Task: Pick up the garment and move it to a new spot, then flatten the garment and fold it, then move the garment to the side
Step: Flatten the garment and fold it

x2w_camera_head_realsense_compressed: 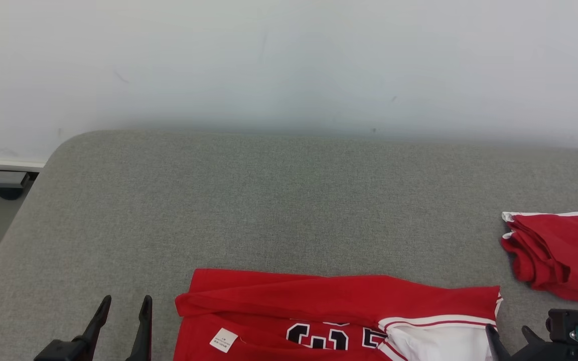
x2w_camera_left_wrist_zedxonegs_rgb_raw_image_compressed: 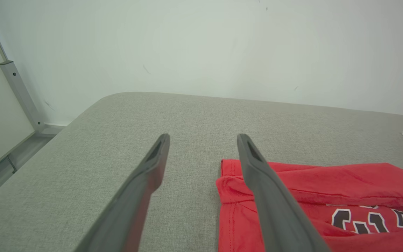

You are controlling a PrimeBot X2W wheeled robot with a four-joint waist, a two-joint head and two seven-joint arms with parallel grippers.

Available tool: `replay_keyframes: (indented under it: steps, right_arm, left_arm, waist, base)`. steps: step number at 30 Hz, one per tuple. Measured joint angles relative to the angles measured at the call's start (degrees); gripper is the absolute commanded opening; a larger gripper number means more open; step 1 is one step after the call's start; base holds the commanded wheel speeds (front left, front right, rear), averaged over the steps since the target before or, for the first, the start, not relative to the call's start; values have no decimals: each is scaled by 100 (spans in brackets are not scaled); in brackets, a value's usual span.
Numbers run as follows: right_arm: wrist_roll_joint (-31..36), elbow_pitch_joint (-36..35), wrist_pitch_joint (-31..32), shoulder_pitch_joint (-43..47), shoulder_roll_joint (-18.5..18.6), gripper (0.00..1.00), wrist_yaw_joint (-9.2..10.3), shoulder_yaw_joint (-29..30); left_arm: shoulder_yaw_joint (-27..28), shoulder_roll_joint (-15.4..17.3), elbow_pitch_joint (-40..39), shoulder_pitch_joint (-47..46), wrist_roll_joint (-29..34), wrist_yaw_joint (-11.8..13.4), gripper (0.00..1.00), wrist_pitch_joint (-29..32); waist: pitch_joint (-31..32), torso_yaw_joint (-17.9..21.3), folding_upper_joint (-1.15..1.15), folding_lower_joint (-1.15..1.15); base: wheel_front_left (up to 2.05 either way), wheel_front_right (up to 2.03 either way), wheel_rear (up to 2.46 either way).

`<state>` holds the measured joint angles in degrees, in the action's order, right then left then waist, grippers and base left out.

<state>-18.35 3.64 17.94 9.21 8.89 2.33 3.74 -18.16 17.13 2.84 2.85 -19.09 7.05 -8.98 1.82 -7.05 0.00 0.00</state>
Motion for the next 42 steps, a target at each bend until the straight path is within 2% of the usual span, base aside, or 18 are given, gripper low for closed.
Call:
replay_keyframes:
  steps: [3, 13, 19, 29, 30, 31, 33, 34, 37, 39, 42]
  right_arm:
    - [45, -15, 389, 47, 31, 100, 174, 56]
    - [53, 178, 1294, 32, 41, 100, 178, -93]
    - [53, 335, 1573, -209, 29, 100, 278, -56]
    - [-82, 561, 1791, -411, -23, 100, 328, 81]
    - [-116, 575, 1798, -432, -40, 96, 328, 81]
    - [-125, 594, 1820, -449, -51, 72, 328, 80]
    - [-132, 625, 1840, -499, -64, 43, 330, 83]
    - [-134, 638, 1844, -512, -68, 34, 330, 87]
    - [-181, 691, 1847, -525, -100, 18, 330, 99]
    - [-182, 712, 1880, -544, -118, 0, 330, 99]
    - [-181, 730, 1890, -562, -122, 0, 330, 92]
  left_arm:
    - [-15, -12, -14, 46, 0, 0, 100, 40]
    - [-23, -9, -96, 43, 41, 0, 100, 122]
    - [-62, -5, -168, 14, 41, -1, 100, 190]
    - [-73, 0, -145, -136, 41, -12, 100, 238]
    - [-68, 0, -133, -144, 41, -49, 100, 238]
    - [-66, 1, -129, -148, 41, -52, 100, 238]
    - [-64, 3, -109, -170, 41, -52, 100, 238]
    - [-64, 4, -102, -181, 40, -52, 100, 238]
    - [-63, 3, -68, -194, 40, -52, 100, 238]
    - [-63, 4, -49, -194, 38, -52, 100, 238]
    - [-64, 4, -25, -196, 36, -56, 100, 238]
  waist:
    - [-10, -6, 0, 0]
    - [-77, -37, 0, 0]
    - [-209, -94, 0, 1]
    - [-372, -223, 0, 0]
    - [-379, -238, 0, 0]
    - [-384, -248, 0, 0]
    - [-389, -260, 0, 0]
    - [-390, -266, 0, 0]
    - [-389, -277, 0, 0]
    - [-385, -281, 0, 0]
    - [-377, -280, 0, 0]
  base:
    - [0, 0, 0]
    - [0, 0, 0]
    - [0, 0, 0]
    - [0, 0, 0]
    - [0, 0, 0]
    - [0, 0, 0]
    - [0, 0, 0]
    - [0, 0, 0]
    - [0, 0, 0]
    - [0, 0, 0]
    - [0, 0, 0]
